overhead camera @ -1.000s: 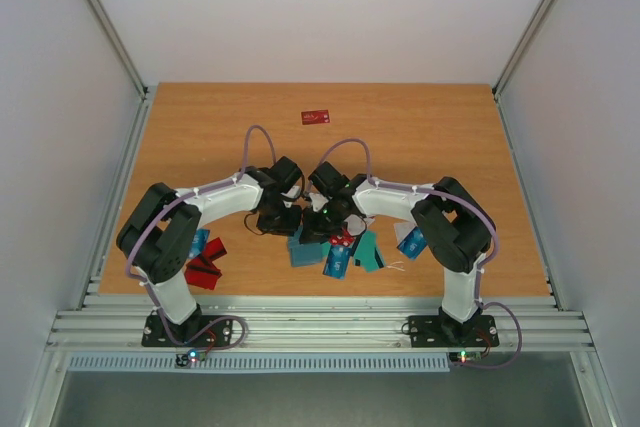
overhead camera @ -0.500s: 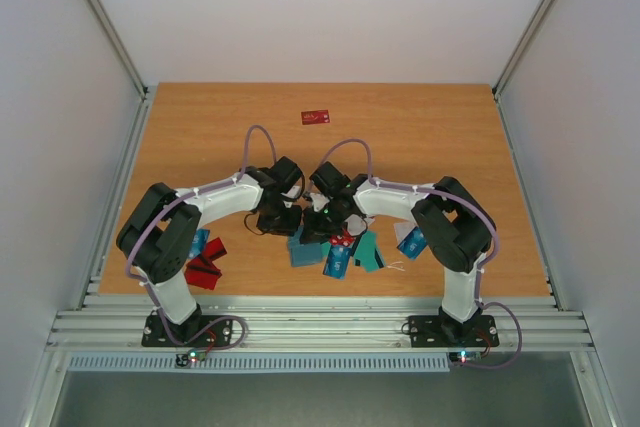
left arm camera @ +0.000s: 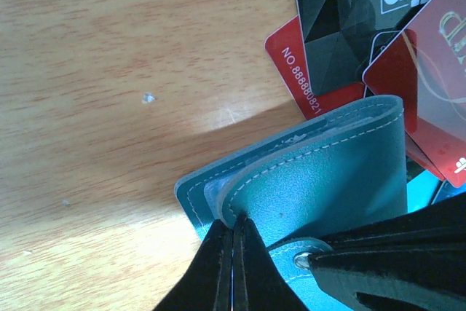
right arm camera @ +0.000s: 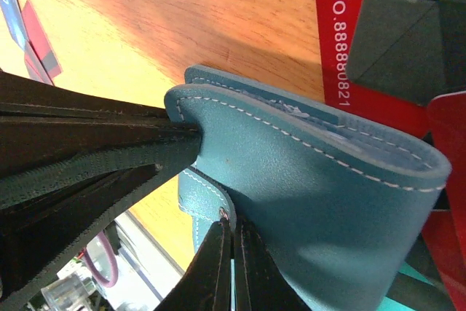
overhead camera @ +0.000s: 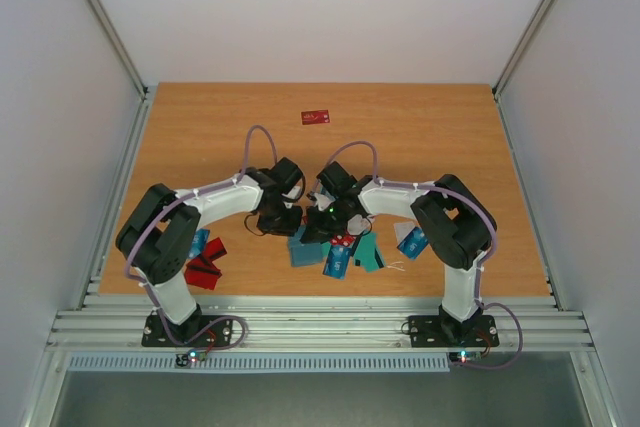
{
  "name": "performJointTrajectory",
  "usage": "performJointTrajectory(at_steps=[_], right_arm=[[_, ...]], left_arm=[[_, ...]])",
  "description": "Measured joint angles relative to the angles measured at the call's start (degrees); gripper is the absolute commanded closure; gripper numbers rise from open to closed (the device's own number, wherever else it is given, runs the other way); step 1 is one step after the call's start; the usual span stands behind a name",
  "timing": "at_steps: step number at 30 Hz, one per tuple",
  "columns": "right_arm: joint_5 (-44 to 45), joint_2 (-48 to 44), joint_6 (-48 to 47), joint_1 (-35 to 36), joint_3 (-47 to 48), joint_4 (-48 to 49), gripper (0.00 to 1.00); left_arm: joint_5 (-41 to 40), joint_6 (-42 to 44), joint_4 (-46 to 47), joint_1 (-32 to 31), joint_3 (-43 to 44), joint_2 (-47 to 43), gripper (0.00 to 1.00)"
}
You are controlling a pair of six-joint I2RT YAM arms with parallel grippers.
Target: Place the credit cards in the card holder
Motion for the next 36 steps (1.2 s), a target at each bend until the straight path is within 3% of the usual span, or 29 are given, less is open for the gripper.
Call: performJointTrajectory(at_steps=[15, 36], right_arm=[[-1.77, 0.92, -0.09, -0.79, 0.02, -0.11, 0.99], [2.21, -0.9, -0.07, -0.11, 0.15, -3.08, 0.99]], left_arm=[[-0.15, -0.66, 0.72, 0.0, -0.52, -0.22, 1.0], [0.24, -2.19, 1.46, -0.07, -0.87, -0.2, 1.0]])
